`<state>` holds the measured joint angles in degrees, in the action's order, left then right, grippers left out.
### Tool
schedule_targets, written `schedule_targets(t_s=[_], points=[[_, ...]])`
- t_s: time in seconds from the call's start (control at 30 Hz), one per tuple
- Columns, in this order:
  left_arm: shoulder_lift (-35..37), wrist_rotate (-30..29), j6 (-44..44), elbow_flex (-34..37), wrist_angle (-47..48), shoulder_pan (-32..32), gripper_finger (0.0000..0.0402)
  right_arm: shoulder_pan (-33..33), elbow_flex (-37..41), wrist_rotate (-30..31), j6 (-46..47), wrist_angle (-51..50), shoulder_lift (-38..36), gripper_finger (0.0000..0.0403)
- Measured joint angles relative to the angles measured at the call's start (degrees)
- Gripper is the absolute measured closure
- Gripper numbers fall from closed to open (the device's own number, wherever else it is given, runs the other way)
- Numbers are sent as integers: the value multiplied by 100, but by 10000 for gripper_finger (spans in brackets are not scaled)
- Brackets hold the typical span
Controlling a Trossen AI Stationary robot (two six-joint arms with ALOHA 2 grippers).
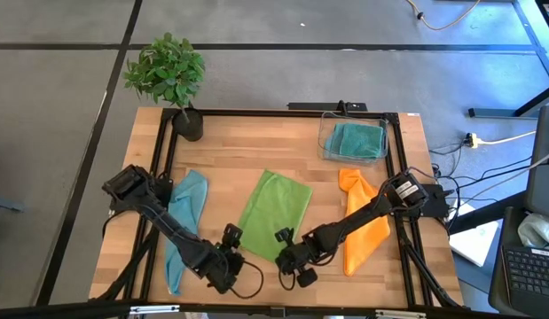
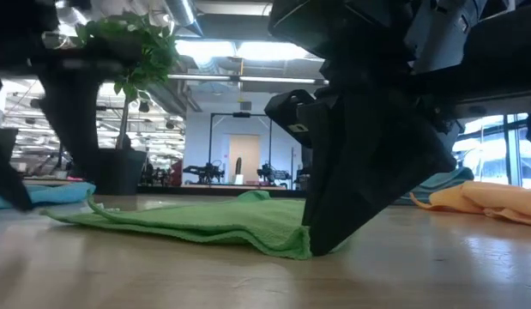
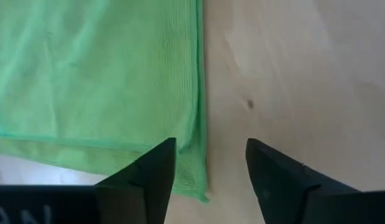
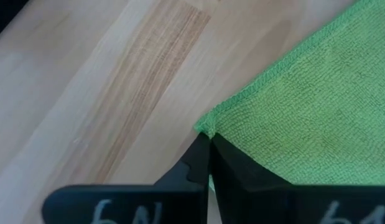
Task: Fold microfiber towels
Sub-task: Fold the green microfiber towel
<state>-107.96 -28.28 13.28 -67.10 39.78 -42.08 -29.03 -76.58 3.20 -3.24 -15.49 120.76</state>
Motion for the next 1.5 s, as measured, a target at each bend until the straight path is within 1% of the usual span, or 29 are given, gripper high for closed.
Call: schedule_targets(t_s=[0.17, 0.3, 0.4, 0.5, 0.6, 0.8, 1.03, 1.27, 1.5], points=[[2, -94, -36, 360, -393, 67, 212, -5, 0, -9, 16, -41, -3, 398], [45, -220, -37, 581, -702, 71, 211, -6, 0, -15, 32, -50, -2, 387], [34, -424, -35, 630, -783, 31, 212, -8, 0, -18, 49, -52, -1, 385], [18, -616, -90, 640, -826, 24, 213, -8, 2, -28, 38, -57, -1, 393], [2, -725, -421, 648, -836, 37, 213, -8, 2, -33, 18, -59, -1, 398], [-7, -830, -1040, 652, -820, 51, 213, -8, 6, -35, 19, -59, 3, 387], [2, -689, -1384, 643, -757, 234, 216, -5, 7, -127, 19, -65, 3, 399], [-4, -684, -1375, 656, -758, 311, 249, -8, 7, -140, 54, -72, 5, 388], [-20, -717, -970, 667, -780, 192, 294, -12, 4, -155, 61, -121, 5, 399]])
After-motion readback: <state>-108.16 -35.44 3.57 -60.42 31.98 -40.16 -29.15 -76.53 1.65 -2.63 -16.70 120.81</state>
